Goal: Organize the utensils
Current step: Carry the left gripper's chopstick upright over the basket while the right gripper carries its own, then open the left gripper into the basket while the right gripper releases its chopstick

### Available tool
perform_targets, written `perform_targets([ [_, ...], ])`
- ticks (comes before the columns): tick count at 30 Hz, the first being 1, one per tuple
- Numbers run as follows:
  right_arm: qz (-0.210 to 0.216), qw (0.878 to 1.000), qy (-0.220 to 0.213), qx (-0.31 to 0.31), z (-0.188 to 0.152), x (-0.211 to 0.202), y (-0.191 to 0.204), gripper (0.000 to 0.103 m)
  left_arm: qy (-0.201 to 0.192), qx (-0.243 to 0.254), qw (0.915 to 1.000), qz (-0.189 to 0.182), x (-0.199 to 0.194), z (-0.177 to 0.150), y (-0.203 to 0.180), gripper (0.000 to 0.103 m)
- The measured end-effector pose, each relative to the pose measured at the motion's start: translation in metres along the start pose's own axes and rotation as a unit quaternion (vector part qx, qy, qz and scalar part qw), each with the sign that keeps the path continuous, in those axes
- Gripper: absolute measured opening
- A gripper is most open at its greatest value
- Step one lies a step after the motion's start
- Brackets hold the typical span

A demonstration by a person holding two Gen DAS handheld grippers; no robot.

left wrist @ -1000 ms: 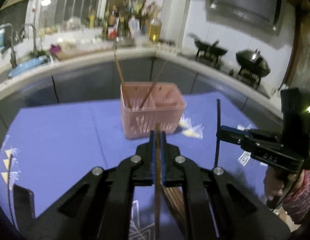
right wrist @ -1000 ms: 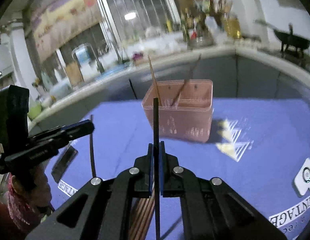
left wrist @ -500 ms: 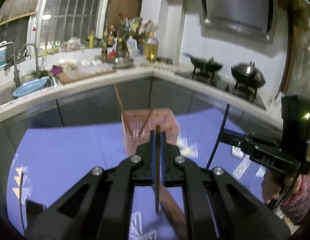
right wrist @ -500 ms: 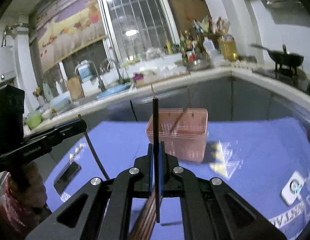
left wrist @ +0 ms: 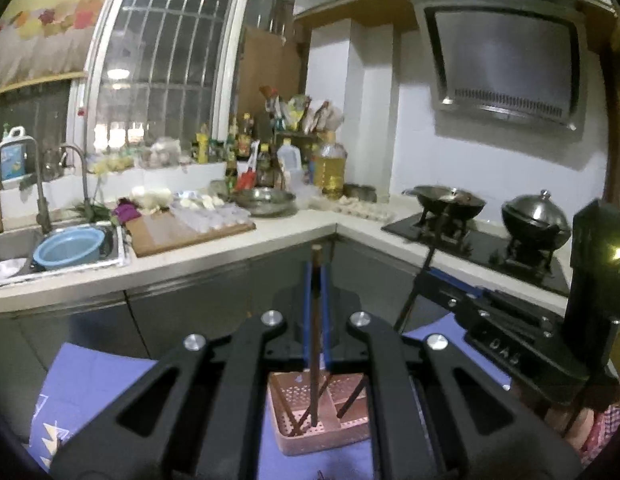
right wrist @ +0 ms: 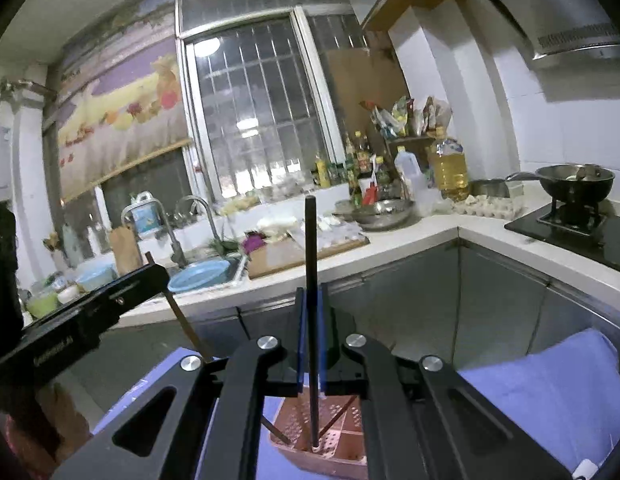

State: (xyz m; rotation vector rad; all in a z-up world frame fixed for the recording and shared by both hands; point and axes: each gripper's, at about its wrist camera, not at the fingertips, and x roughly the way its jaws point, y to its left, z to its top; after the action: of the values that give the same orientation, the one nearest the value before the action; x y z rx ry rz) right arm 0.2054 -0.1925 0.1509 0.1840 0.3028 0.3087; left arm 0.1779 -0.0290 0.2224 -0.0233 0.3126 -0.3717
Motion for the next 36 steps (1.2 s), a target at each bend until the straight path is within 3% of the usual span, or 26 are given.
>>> perform_targets([
  [9,0.019,0.99,0.132,0.036,-0.047,0.065,-0.018,0.005,0.11,-0.024,0.9936,0.0,0.077,-0.046,0.017,0.004],
  [13,0.027,0.984,0.169,0.053,-0.061,0.074,-0.019,0.007,0.163,-0.051,0.9852,0.008,0.097,-0.065,0.022,0.008],
  [15,0.027,0.984,0.167,0.062,-0.061,0.069,-0.019,0.009,0.178,-0.062,0.9819,0.014,0.098,-0.071,0.024,0.015],
  [17,0.026,0.987,0.147,0.068,-0.058,0.056,-0.018,0.018,0.17,-0.068,0.9829,0.019,0.09,-0.072,0.027,0.019],
  [19,0.027,0.989,0.127,0.072,-0.054,0.043,-0.018,0.039,0.155,-0.071,0.9851,0.02,0.075,-0.07,0.027,0.024],
  [20,0.027,0.99,0.116,0.073,-0.051,0.035,-0.018,0.055,0.146,-0.073,0.9864,0.021,0.066,-0.069,0.026,0.026],
  [26,0.041,0.993,0.086,0.064,-0.058,-0.022,-0.007,0.059,0.092,-0.065,0.9933,0.022,-0.002,-0.075,0.02,0.031],
  [28,0.054,0.991,0.1,0.073,-0.078,-0.04,-0.006,0.066,0.087,-0.061,0.9942,0.019,-0.021,-0.087,0.018,0.031],
  [30,0.076,0.984,0.133,0.09,-0.111,-0.057,-0.006,0.081,0.095,-0.052,0.994,0.019,-0.038,-0.108,0.017,0.032],
  [34,0.081,0.964,0.227,0.116,-0.183,-0.072,-0.011,0.082,0.152,-0.047,0.9872,0.015,-0.055,-0.166,0.016,0.032],
  [35,0.07,0.96,0.245,0.116,-0.199,-0.075,-0.011,0.076,0.171,-0.046,0.9841,0.01,-0.056,-0.182,0.015,0.032],
  [36,0.052,0.956,0.267,0.113,-0.221,-0.079,-0.01,0.06,0.193,-0.044,0.9802,0.005,-0.057,-0.2,0.013,0.032],
])
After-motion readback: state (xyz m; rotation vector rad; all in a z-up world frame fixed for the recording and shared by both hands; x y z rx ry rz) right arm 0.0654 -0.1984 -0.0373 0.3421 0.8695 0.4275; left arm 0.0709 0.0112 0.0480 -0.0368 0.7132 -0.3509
